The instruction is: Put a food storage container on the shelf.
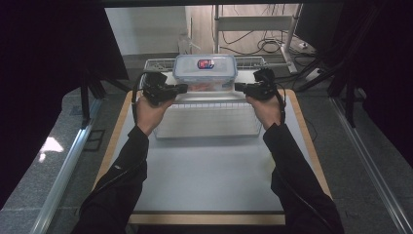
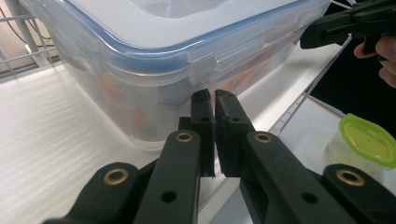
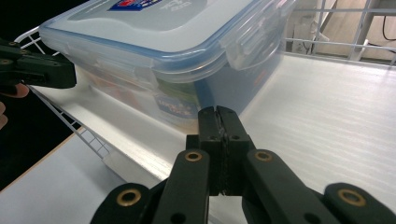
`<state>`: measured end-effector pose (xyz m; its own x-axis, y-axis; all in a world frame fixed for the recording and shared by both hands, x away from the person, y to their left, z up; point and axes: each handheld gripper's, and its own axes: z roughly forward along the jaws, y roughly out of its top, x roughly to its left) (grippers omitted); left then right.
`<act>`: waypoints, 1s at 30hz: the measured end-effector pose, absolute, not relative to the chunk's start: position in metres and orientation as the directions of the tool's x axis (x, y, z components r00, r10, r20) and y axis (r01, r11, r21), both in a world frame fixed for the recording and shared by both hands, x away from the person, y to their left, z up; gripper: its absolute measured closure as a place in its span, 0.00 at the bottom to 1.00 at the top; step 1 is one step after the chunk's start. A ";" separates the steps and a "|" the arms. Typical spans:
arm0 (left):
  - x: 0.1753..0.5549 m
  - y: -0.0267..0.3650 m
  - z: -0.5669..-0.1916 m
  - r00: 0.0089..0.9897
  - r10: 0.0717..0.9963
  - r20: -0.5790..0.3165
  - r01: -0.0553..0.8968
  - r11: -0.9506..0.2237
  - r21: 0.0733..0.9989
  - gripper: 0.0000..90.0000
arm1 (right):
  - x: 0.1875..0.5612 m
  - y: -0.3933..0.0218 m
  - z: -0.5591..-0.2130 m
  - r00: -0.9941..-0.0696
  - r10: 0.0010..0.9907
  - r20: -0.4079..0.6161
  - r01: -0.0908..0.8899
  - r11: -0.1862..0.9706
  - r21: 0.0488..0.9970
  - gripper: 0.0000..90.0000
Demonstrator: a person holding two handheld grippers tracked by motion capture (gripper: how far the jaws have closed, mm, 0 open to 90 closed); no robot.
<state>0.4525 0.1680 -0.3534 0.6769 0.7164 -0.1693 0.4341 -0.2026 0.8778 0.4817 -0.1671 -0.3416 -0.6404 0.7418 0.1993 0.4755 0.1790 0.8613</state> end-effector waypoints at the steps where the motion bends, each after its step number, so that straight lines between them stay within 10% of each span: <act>1: 0.451 0.168 -0.353 0.677 0.716 -0.169 0.431 -0.200 0.880 0.96 | 0.481 -0.167 -0.342 -0.639 0.743 0.199 0.475 0.178 0.862 0.99; 30: 0.367 0.174 -0.390 0.744 0.660 -0.105 0.350 -0.252 0.902 0.43 | 0.415 -0.161 -0.364 -0.755 0.652 0.069 0.364 0.329 0.872 0.37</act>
<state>0.3667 0.1743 -0.3903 0.7444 0.6595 -0.1046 0.3498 -0.2517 0.9024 0.4153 -0.1614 -0.3636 -0.7548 0.6523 0.0687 0.3636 0.3290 0.8715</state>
